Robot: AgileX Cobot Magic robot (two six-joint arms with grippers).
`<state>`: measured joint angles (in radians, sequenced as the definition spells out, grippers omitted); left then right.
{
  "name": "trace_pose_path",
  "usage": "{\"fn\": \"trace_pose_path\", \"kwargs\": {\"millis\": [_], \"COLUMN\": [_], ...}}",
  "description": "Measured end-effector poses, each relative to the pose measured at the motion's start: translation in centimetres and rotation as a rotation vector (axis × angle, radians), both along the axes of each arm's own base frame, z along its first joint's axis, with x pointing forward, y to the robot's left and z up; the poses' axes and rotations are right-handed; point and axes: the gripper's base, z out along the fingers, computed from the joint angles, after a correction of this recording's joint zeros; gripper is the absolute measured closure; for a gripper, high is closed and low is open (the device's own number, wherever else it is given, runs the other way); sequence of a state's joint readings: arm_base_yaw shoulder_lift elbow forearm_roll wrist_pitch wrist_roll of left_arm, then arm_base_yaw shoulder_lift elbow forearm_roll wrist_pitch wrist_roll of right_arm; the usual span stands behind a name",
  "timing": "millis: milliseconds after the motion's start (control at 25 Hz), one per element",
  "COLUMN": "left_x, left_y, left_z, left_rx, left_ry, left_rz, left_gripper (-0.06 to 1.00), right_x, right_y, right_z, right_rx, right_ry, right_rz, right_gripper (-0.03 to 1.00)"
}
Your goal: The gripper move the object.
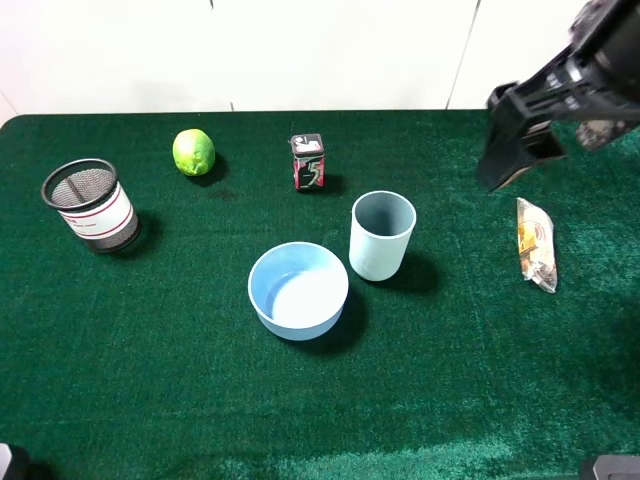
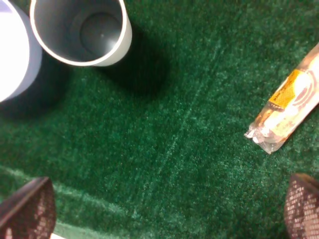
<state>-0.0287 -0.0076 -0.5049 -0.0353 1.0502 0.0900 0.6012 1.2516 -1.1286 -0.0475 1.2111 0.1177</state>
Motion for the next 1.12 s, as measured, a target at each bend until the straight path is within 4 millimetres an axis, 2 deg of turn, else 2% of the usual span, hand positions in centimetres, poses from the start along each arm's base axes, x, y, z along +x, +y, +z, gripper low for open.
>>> {"fn": "trace_pose_path", "kwargs": {"millis": [360,600,880,1120], "left_x": [0.0,0.0,0.0,0.0], "left_y": [0.0,0.0,0.0,0.0], "left_z": [0.0,0.0,0.0,0.0], "left_rx": [0.000,0.000,0.000,0.000], "left_ry": [0.000,0.000,0.000,0.000], "left_rz": [0.000,0.000,0.000,0.000], "left_gripper": [-0.05,-0.05,-0.05,-0.05], "right_x": [-4.3,-6.8,-8.8,-12.0], "right_y": [-1.6,-3.3,-7.1,-10.0], "right_z": [4.0,5.5,3.1,1.2], "right_rx": [0.213,0.274,0.265,0.259], "right_ry": [-0.081,-0.161,-0.184,-0.272], "right_rz": [0.008,0.014,-0.160,-0.306], "right_gripper": [0.28,0.28,0.28,0.28]}}
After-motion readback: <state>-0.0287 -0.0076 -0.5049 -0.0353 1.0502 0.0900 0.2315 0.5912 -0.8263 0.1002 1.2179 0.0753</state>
